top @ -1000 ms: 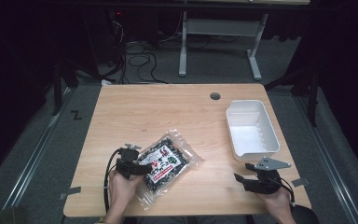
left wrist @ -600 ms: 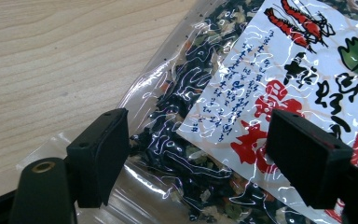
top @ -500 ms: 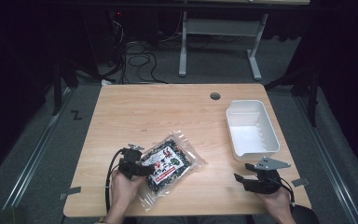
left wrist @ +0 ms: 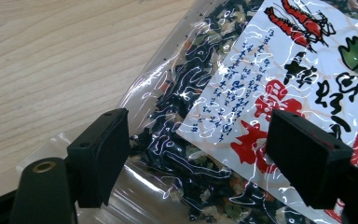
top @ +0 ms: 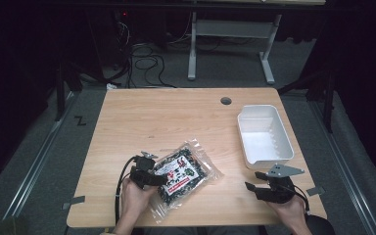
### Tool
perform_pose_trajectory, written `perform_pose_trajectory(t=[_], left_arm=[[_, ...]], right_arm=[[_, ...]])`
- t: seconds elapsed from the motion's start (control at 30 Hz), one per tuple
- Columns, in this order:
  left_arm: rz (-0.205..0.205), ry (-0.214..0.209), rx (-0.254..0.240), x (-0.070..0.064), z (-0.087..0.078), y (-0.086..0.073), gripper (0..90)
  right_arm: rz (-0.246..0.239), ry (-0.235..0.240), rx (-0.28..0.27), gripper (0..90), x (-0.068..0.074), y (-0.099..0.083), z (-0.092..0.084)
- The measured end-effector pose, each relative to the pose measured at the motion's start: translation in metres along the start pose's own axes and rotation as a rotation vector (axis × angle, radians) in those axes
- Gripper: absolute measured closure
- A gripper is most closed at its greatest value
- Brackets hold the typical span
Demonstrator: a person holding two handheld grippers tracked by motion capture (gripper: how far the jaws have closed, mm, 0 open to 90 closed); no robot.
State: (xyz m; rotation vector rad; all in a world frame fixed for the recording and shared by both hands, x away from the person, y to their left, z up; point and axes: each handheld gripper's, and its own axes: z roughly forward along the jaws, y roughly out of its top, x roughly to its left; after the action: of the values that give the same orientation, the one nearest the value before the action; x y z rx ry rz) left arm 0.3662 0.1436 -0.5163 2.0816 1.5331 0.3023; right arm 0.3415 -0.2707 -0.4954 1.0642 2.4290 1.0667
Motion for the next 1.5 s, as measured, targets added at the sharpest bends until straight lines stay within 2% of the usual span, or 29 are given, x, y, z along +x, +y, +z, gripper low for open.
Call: perform_pose_trajectory(t=[0.1, 0.3, 0.43, 0.47, 0.6, 0.63, 0.7, 0.73, 0.87, 0.9, 1.07, 1.3, 1.33, 1.37, 1.5], left_arm=[[0.015, -0.008, 0.003, -0.005, 0.001, 0.001, 22.1], [0.031, -0.02, 0.003, -0.013, 0.004, 0.003, 22.0], [0.035, -0.024, 0.001, -0.016, 0.004, 0.003, 22.1], [0.035, -0.025, -0.004, -0.017, 0.005, 0.003, 22.0], [0.041, -0.031, -0.004, -0.021, 0.006, 0.004, 22.1], [0.045, -0.031, -0.003, -0.022, 0.006, 0.004, 22.1], [0.044, -0.033, -0.008, -0.024, 0.006, 0.004, 22.1], [0.052, -0.032, -0.002, -0.024, 0.006, 0.004, 22.0], [0.055, -0.037, -0.005, -0.026, 0.007, 0.004, 22.0], [0.059, -0.038, -0.004, -0.026, 0.007, 0.004, 22.1], [0.072, -0.043, -0.002, -0.028, 0.007, 0.004, 22.1], [0.081, -0.051, 0.001, -0.031, 0.007, 0.004, 22.0], [0.082, -0.052, 0.0, -0.031, 0.007, 0.004, 22.0], [0.084, -0.052, -0.001, -0.031, 0.007, 0.004, 22.0], [0.086, -0.052, -0.003, -0.031, 0.007, 0.004, 22.0]], right_arm=[[0.012, 0.001, 0.004, 41.4, -0.001, 0.001, 0.001], [0.015, -0.025, 0.067, 44.3, 0.001, 0.007, 0.007], [0.004, -0.009, 0.082, 41.8, 0.001, 0.011, 0.009], [-0.003, 0.017, 0.085, 38.8, 0.003, 0.016, 0.01], [-0.018, 0.038, 0.101, 37.0, 0.005, 0.025, 0.014], [-0.011, 0.053, 0.119, 36.7, 0.007, 0.033, 0.018], [-0.018, 0.054, 0.124, 36.7, 0.007, 0.036, 0.02], [-0.022, 0.059, 0.141, 36.8, 0.007, 0.044, 0.025], [0.003, 0.073, 0.151, 38.4, 0.008, 0.051, 0.03], [0.011, 0.08, 0.168, 40.8, 0.009, 0.056, 0.035], [-0.003, 0.073, 0.199, 44.3, 0.013, 0.063, 0.042], [0.018, 0.09, 0.253, 44.1, 0.017, 0.075, 0.062], [0.042, 0.093, 0.287, 43.7, 0.02, 0.077, 0.07], [0.022, 0.103, 0.288, 43.3, 0.019, 0.077, 0.073], [0.039, 0.098, 0.301, 43.2, 0.022, 0.08, 0.08]])
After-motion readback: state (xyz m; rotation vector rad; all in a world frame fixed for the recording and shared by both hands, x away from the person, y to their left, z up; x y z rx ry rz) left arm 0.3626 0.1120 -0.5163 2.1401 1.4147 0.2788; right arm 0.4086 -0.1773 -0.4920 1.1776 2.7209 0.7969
